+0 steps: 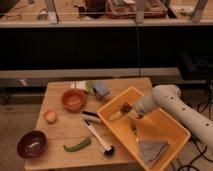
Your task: Place grapes in purple bowl
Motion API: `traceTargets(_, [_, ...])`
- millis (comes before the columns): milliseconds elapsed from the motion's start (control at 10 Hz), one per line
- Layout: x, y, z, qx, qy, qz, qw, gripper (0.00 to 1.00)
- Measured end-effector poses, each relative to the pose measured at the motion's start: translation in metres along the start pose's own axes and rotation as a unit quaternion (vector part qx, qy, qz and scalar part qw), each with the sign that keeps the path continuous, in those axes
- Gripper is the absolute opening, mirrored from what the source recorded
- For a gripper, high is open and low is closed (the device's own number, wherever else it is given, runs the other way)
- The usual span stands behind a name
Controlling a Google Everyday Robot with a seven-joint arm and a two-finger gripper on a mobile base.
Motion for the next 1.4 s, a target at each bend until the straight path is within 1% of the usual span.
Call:
traceTargets(100, [0.011, 0.0, -0.01, -0.005, 0.006, -0.005, 1.0, 0.18])
traceTargets(200, [0.029, -0.001, -0.025, -0.01, 0.013, -0.013, 0.9998, 0.18])
traceTargets(300, [0.044, -0.001, -0.034, -0.013, 0.016, -0.023, 0.9995, 0.18])
traceTargets(500, [0.078, -0.007, -0.031, -0.006, 0.02, -0.049, 0.9986, 0.18])
traceTargets(600, [0.104, -0.015, -0.02, 0.005, 0.023, -0.07, 0.9973, 0.18])
traceTargets(700, [0.126, -0.022, -0.013, 0.016, 0.027, -0.085, 0.9959, 0.18])
traceTargets(800, [0.151, -0.031, -0.006, 0.03, 0.032, -0.103, 0.9937, 0.18])
traceTargets(900, [0.174, -0.042, 0.004, 0.047, 0.042, -0.121, 0.9907, 0.18])
traceTargets(1000, [0.21, -0.063, 0.02, 0.075, 0.059, -0.151, 0.9839, 0.18])
traceTargets(1100, [0.233, -0.08, 0.031, 0.094, 0.07, -0.172, 0.9781, 0.18])
traceTargets(1200, [0.239, -0.085, 0.034, 0.1, 0.073, -0.178, 0.9762, 0.18])
traceTargets(1400, [0.237, -0.083, 0.032, 0.099, 0.073, -0.176, 0.9767, 0.18])
